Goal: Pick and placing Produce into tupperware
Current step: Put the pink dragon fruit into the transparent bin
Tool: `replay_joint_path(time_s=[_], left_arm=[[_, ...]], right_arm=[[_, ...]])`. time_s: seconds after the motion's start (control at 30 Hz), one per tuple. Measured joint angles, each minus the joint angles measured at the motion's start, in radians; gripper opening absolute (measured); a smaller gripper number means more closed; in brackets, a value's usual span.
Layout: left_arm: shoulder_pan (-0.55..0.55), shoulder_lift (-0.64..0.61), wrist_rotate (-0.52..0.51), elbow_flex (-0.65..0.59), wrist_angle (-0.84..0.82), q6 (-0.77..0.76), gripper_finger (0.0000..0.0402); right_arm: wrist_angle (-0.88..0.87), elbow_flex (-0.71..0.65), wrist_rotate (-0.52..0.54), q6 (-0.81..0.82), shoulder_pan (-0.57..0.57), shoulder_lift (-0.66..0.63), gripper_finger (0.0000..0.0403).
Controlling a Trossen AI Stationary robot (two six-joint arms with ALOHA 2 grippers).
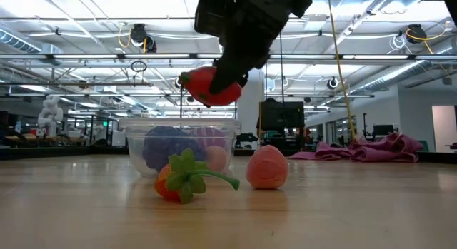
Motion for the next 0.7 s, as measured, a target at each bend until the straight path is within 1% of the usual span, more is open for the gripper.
replay_joint_path(time_s=[0.23,0.47,0.53,0.63,0.7], left_arm=[[0.011,0.0,-0.004,0.0,0.0,0.025,0.0147],[0.037,0.0,-0.004,0.0,0.0,0.055,0.0147],[0.045,0.0,-0.004,0.0,0.0,0.062,0.0147],[0.056,0.0,-0.004,0.0,0.0,0.065,0.0147],[0.061,0.0,-0.004,0.0,0.0,0.069,0.0147]], right_arm=[[0.039,0.0,-0.001,0.0,0.008,0.001,0.0233],[0.104,0.0,-0.005,0.007,0.011,0.045,0.0233],[0.09,-0.002,-0.006,0.006,0.011,0.048,0.0233],[0.132,0.0,-0.008,-0.005,0.011,0.057,0.0233],[0.125,-0.001,-0.008,-0.01,0.009,0.059,0.0233]])
